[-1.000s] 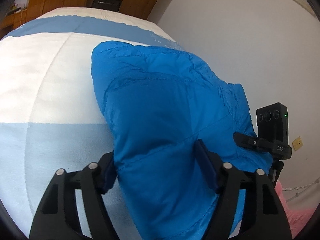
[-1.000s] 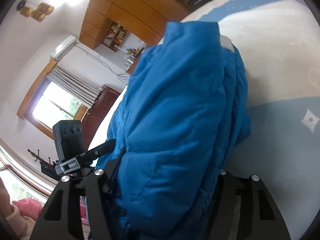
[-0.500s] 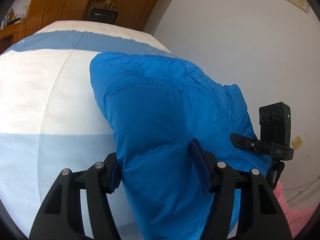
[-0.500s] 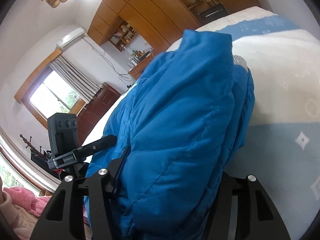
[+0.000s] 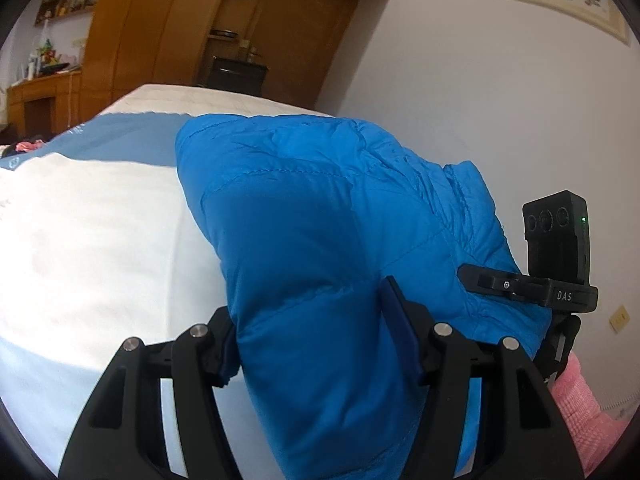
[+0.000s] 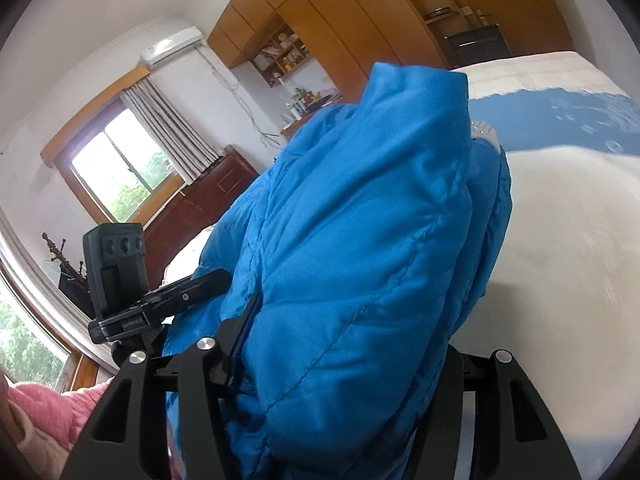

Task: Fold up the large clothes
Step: 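Lift the jacket end with both tools and fold it over in half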

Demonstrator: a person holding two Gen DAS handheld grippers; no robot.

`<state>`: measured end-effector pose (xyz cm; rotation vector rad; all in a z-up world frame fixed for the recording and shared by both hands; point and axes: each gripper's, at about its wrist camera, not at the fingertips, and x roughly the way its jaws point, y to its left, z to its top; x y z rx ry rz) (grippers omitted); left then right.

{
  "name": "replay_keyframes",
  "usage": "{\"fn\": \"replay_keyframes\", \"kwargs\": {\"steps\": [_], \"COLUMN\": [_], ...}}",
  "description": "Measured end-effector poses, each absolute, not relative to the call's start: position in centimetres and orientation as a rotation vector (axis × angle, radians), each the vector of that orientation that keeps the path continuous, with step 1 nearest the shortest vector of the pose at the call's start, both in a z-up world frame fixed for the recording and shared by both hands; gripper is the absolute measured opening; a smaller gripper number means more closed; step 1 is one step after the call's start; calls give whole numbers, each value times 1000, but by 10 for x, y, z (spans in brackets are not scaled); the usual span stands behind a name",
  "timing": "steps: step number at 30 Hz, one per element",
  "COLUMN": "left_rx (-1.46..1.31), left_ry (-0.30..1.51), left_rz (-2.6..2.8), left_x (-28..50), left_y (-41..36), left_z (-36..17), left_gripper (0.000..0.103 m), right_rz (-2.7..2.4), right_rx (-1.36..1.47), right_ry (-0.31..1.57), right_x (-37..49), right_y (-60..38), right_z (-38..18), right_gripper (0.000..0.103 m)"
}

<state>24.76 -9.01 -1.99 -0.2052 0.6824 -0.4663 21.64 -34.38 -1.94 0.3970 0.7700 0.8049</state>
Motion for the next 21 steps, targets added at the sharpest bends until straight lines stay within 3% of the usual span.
{"fn": "replay_keyframes", "kwargs": {"steps": [7, 14, 21], "left_rx": [-223, -279, -248], "left_ry": [678, 757, 760], "left_rz": [-398, -360, -370], "left_x": [289, 331, 337], "left_y": [-66, -48, -44], "left_z": [-22, -59, -76], "left_gripper": [61, 61, 69], "right_rz": [866, 856, 849], "right_rx": [403, 451, 510], "right_ry": [787, 885, 916], "right_x": [278, 329, 338], "right_y": [-322, -306, -313], "right_z": [-36, -81, -106], "right_gripper": [57, 57, 62]}}
